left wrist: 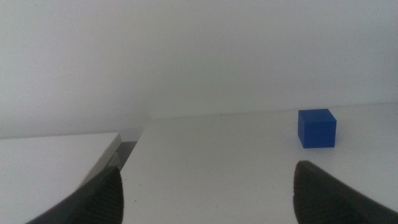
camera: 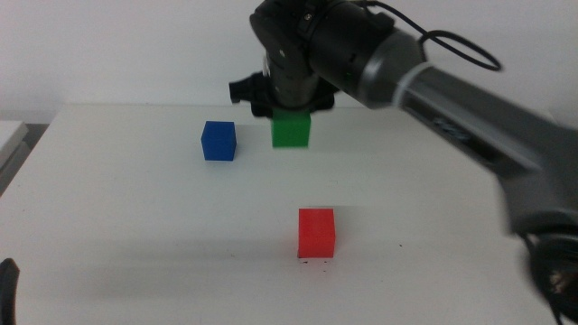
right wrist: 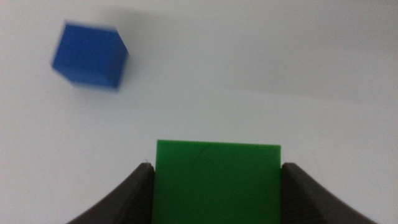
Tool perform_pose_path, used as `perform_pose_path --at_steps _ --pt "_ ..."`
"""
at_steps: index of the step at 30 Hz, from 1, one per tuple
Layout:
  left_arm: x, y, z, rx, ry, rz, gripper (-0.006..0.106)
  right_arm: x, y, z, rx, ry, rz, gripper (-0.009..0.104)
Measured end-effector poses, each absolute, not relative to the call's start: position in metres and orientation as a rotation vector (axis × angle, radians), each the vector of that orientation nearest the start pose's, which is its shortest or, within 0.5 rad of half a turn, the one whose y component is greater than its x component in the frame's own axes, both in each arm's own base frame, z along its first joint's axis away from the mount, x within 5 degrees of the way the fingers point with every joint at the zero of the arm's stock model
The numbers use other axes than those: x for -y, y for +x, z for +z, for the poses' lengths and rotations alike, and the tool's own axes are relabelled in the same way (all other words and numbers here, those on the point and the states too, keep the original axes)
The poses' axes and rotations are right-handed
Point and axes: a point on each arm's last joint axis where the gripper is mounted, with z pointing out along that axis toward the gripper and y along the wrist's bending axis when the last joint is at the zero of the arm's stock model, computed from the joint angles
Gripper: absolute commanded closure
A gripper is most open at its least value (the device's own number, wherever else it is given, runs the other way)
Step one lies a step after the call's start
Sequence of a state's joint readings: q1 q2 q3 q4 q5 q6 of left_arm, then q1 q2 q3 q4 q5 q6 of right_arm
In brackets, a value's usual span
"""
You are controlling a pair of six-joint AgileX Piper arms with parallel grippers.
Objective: Stack red cubes first, then green, then blue cubes in a specific spot.
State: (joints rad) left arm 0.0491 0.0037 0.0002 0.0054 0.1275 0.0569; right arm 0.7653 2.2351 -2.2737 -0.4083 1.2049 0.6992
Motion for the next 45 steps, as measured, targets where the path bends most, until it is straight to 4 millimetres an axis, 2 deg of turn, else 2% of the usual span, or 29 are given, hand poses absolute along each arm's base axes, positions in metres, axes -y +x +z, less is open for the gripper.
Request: perform_pose_path --at_steps 1,4,7,11,15,24,34,40,41,42,45 --pt "-0.003 0.057 0.201 -1.616 0.01 0.087 0.007 -0.315 0.367 0.304 -2.518 -0.119 0.016 0.084" --pt "-0.003 0.057 0.201 -1.616 0.01 0.087 0.007 -0.302 0.337 0.293 -2.558 -0.051 -0.027 0.084" --pt "-0.003 0.057 0.201 -1.616 0.01 0.087 0.007 -0.294 0.315 0.284 -2.557 -0.001 -0.015 0.084" --pt "-0.003 0.057 0.201 -1.616 0.01 0.087 0.007 -0.292 0.296 0.263 -2.595 0.032 -0.035 0.084" --pt "-0.003 0.057 0.201 -1.616 0.01 0.087 0.007 -0.296 0.292 0.25 -2.611 0.032 -0.042 0.084" --pt "-0.003 0.057 0.201 -1.616 0.01 0.087 0.007 -0.303 0.298 0.232 -2.608 0.003 -0.052 0.084" --pt "-0.003 0.057 0.201 -1.616 0.01 0.087 0.007 -0.301 0.3 0.231 -2.59 0.0 -0.087 0.084" --pt "-0.003 0.057 0.201 -1.616 0.01 0.087 0.007 -0.302 0.301 0.223 -2.597 -0.006 -0.109 0.083" --pt "-0.003 0.057 0.201 -1.616 0.01 0.087 0.007 -0.303 0.301 0.223 -2.597 -0.008 -0.108 0.077" --pt "-0.003 0.057 0.201 -1.616 0.01 0.087 0.007 -0.303 0.301 0.223 -2.598 -0.008 -0.11 0.04" --pt "-0.003 0.057 0.201 -1.616 0.01 0.087 0.007 -0.304 0.301 0.218 -2.612 -0.004 -0.118 0.015"
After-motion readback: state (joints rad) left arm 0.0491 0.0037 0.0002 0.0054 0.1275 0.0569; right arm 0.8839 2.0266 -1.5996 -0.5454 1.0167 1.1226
